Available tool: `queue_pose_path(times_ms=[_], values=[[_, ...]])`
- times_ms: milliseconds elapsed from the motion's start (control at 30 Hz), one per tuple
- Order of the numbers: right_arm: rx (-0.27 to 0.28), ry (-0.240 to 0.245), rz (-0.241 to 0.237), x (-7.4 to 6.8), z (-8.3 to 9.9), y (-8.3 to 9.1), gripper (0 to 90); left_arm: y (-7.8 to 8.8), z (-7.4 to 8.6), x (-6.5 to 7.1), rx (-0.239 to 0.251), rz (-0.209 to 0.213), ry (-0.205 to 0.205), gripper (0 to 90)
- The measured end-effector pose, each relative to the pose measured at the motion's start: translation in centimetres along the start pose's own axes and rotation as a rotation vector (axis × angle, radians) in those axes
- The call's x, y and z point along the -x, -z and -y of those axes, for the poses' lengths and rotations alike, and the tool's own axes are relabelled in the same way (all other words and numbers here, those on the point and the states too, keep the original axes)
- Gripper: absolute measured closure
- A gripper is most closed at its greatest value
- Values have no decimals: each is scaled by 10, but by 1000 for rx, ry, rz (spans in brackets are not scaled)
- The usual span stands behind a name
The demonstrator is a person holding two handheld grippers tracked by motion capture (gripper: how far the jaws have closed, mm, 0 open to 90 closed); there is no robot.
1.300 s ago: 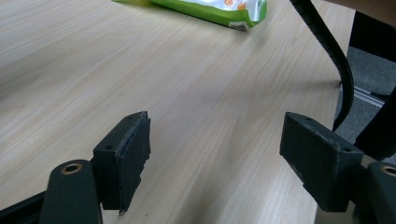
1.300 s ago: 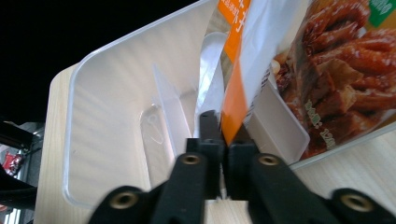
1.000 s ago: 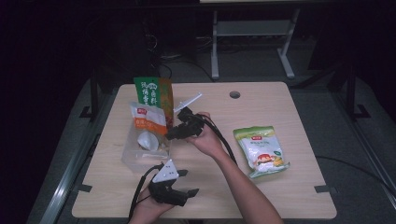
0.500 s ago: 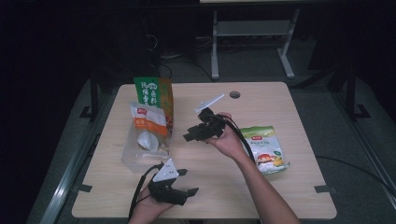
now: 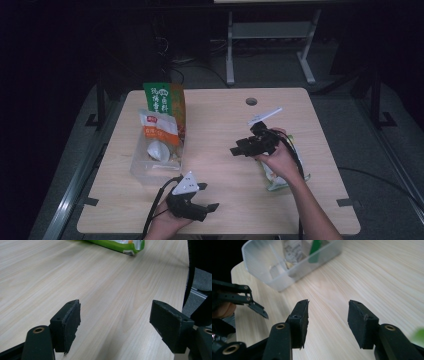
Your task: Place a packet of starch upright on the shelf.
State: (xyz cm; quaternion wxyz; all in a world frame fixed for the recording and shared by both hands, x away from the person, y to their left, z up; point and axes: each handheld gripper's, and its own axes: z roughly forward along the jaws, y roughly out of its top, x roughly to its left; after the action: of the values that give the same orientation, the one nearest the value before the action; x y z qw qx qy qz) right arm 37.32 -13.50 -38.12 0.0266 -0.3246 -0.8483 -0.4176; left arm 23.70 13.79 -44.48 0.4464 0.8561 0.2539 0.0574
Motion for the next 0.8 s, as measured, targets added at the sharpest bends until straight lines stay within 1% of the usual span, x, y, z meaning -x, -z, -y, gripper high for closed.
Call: queue_pose_path(times_ms=[133, 233, 267, 300, 333, 400, 467, 533, 567, 600, 633, 733, 800], values=[[5, -33, 25, 10, 19, 19, 497, -5, -3, 1, -7, 1, -11, 244], [3, -63, 63, 17, 34, 32, 488, -8, -6, 2, -15, 3, -13, 246], [6, -74, 74, 19, 38, 36, 487, -10, -7, 2, -14, 4, -5, 246], [8, -83, 81, 22, 43, 39, 486, -11, -8, 2, -19, 5, -12, 246], [8, -94, 94, 24, 48, 43, 486, -12, -9, 2, -19, 8, -12, 248], [-5, -110, 136, 30, 58, 50, 485, -15, -12, 3, -25, 7, -20, 251], [-12, -137, 152, 34, 66, 55, 485, -18, -16, 3, -24, 16, -24, 261], [-19, -153, 181, 39, 74, 61, 487, -22, -20, 3, -24, 19, -32, 264], [-22, -156, 190, 41, 78, 64, 488, -24, -22, 4, -23, 21, -27, 265], [-30, -170, 202, 43, 82, 67, 488, -25, -24, 4, -25, 25, -31, 265], [-34, -176, 210, 45, 86, 69, 488, -27, -26, 5, -19, 31, -27, 265], [-40, -197, 233, 50, 100, 77, 485, -33, -33, 5, -16, 43, -34, 276], [-45, -211, 247, 54, 109, 83, 485, -39, -36, 6, -23, 56, -34, 293]])
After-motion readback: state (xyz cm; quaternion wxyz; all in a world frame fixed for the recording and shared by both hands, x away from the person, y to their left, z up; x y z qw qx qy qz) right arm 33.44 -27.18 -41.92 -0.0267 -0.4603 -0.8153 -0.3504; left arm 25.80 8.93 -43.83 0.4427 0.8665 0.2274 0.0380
